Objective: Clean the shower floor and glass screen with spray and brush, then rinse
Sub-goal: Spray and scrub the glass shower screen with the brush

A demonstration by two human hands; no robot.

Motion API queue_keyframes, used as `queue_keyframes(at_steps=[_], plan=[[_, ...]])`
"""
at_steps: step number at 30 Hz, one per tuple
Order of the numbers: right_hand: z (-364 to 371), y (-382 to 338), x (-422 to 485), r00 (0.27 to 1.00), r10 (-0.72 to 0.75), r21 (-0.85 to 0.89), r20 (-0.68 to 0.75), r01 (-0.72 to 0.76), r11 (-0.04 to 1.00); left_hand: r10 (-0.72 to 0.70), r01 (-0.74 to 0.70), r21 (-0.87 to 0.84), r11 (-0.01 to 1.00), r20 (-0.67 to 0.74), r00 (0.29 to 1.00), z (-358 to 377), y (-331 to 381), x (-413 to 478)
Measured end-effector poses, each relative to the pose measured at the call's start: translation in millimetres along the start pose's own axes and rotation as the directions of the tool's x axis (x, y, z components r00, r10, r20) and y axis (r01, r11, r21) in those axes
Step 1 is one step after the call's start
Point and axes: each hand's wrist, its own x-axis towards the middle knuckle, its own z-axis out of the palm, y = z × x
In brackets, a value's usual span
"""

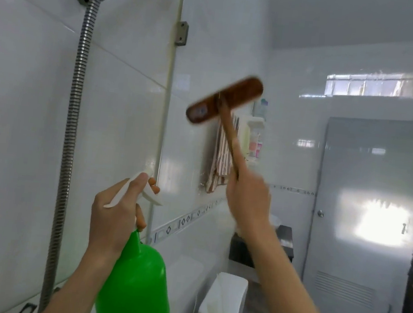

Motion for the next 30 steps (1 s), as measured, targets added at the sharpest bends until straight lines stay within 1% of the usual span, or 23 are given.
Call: queue_keyframes(at_steps=[2,3,4,6,8,9,11,13,15,16,17,20,22,24,28,30], plan=[[-12,-6,58,0.999,-0.003,-0.014,-0.053,0.002,1.0,-0.007,0.007,0.001,1.0,0.009,1.0,10,2,1],[-15,-3,68,0.997,0.013,-0.034,-0.072,-0.016,0.999,-0.009,0.009,0.0,1.0,0.009,1.0,15,2,2],[-16,3,64,0.997,0.034,-0.017,-0.072,-0.035,0.999,-0.008,0.008,-0.005,1.0,0.009,1.0,19,3,2],[-16,21,15,0.997,0.06,0.07,-0.042,-0.057,0.996,-0.004,0.004,-0.008,1.0,0.009,1.0,26,5,4],[-24,37,-45,0.999,0.052,0.062,-0.012,-0.052,0.997,0.0,0.001,-0.027,1.0,0.019,1.0,33,7,0],[-30,41,-57,0.999,0.038,0.056,-0.003,-0.038,0.998,0.001,0.0,-0.037,0.999,0.023,1.0,35,8,-2],[-43,48,-29,0.999,0.001,0.023,-0.037,0.0,1.0,-0.011,0.012,-0.037,0.999,0.04,0.999,42,9,-6],[-61,40,26,0.996,-0.002,0.003,-0.089,0.002,1.0,-0.018,0.02,-0.05,0.999,0.058,0.998,48,10,-10],[-80,44,61,0.985,0.02,0.014,-0.174,-0.018,1.0,-0.025,0.029,-0.06,0.998,0.078,0.997,53,12,-13],[-84,52,56,0.98,0.049,0.027,-0.194,-0.044,0.999,-0.024,0.029,-0.061,0.998,0.086,0.996,54,12,-14],[-83,63,34,0.976,0.095,0.057,-0.194,-0.085,0.995,-0.018,0.024,-0.066,0.997,0.093,0.996,55,14,-16],[-73,98,-85,0.96,0.249,0.154,-0.13,-0.229,0.961,-0.004,0.013,-0.082,0.997,0.107,0.994,57,16,-20],[-72,106,-130,0.956,0.25,0.154,-0.155,-0.226,0.962,-0.001,0.011,-0.082,0.997,0.121,0.993,59,16,-25],[-80,106,-107,0.946,0.246,0.16,-0.212,-0.214,0.964,-0.006,0.016,-0.074,0.997,0.132,0.991,62,15,-29],[-115,104,-10,0.939,0.197,0.16,-0.281,-0.156,0.975,-0.021,0.033,-0.071,0.997,0.166,0.986,70,11,-41],[-113,113,-20,0.946,0.177,0.11,-0.271,-0.152,0.982,-0.026,0.039,-0.068,0.997,0.181,0.983,72,6,-48]])
